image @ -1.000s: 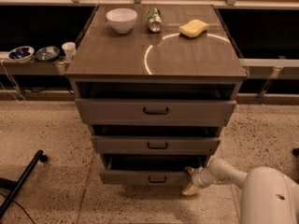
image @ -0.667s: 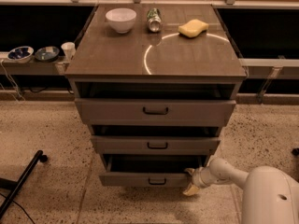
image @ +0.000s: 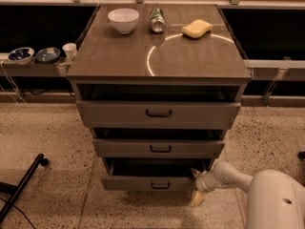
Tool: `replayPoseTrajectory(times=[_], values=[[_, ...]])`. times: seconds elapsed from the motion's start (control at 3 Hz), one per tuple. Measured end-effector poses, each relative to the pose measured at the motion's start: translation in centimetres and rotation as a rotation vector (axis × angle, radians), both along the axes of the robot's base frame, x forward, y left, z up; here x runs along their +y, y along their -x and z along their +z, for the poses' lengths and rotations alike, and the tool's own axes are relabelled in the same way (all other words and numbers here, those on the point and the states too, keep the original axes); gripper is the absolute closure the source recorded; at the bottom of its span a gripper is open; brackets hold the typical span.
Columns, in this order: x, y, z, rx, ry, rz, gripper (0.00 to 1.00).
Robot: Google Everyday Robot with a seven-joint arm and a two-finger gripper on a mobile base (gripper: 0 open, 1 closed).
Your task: Open bottom drawer
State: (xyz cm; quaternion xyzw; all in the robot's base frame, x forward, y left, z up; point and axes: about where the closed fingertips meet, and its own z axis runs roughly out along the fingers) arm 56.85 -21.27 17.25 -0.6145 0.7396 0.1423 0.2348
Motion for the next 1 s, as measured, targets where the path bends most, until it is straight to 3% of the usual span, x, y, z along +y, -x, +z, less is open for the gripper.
replayPoseTrajectory(times=[0.67,1.0], values=[[0.9,0.1,-0.5,0.024,0.019,0.028,0.0],[3.0,0.9,-1.1,0.059,0.033,0.098,0.14]])
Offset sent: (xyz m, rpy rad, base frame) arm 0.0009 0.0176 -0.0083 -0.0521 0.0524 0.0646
